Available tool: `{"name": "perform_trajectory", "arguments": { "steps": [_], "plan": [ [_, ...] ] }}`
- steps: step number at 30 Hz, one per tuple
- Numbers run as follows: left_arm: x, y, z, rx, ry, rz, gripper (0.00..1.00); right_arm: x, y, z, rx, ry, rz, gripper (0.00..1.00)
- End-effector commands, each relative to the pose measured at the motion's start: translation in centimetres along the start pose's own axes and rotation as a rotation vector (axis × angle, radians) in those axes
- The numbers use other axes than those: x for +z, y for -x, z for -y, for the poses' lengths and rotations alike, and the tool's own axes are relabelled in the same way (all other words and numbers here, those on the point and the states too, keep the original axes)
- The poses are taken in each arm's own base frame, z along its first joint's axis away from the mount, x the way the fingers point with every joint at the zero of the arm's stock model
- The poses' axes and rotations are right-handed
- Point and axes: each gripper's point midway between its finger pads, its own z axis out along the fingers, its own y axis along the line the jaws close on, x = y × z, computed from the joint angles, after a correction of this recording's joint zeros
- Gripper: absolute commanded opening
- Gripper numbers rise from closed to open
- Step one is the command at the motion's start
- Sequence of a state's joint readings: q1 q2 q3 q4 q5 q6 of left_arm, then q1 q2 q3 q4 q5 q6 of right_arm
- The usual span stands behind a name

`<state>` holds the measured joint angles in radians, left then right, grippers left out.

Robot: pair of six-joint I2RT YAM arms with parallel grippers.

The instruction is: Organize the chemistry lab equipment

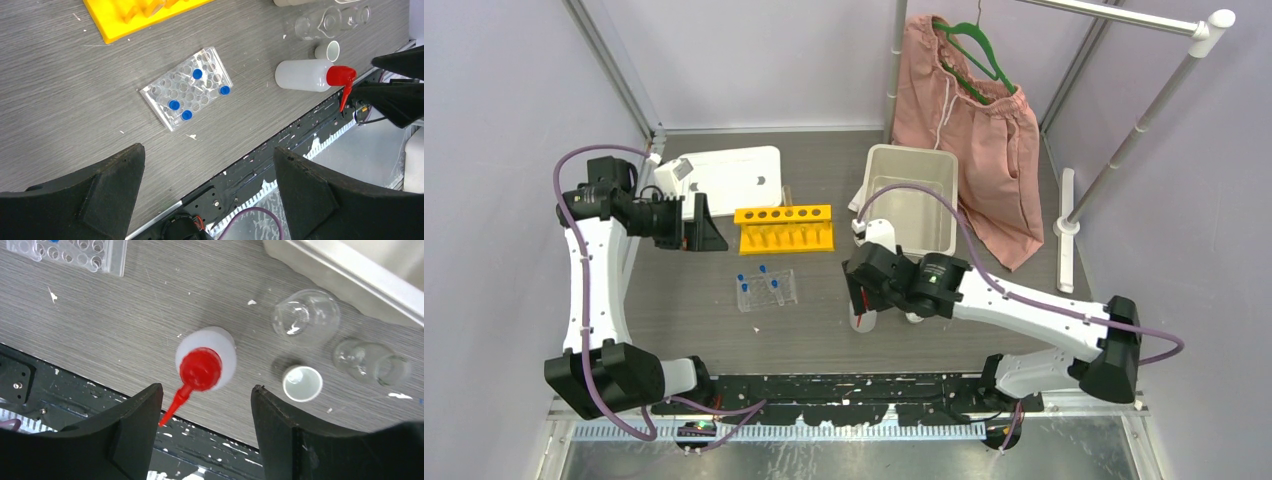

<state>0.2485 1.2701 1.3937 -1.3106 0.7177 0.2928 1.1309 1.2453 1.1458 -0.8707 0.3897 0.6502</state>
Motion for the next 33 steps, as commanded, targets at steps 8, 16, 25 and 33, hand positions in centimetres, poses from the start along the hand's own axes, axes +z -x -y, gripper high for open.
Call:
{"name": "perform_trajectory", "arguments": {
  "steps": [8,16,25,33],
  "plan": [
    [-1.5,0.0,1.2,0.054,0.023,0.038,1.00,4.0,0.5,-3.2,0.022,0.054,0.027,0.62],
    [-1.4,0.3,1.4,0.050,0.011,0.059,1.00,4.9,-1.0,-2.8,0.021,0.034,-0.012,0.38],
    [-1.4,0.2,1.4,0.053,0.010,0.063,1.00,3.1,-0.5,-2.0,-0.011,0.022,-0.019,0.12],
    [-1.8,0.3,1.8,0.064,0.017,0.073,1.00,-5.6,8.9,-3.6,0.106,0.194,0.150,0.02]
  ]
}}
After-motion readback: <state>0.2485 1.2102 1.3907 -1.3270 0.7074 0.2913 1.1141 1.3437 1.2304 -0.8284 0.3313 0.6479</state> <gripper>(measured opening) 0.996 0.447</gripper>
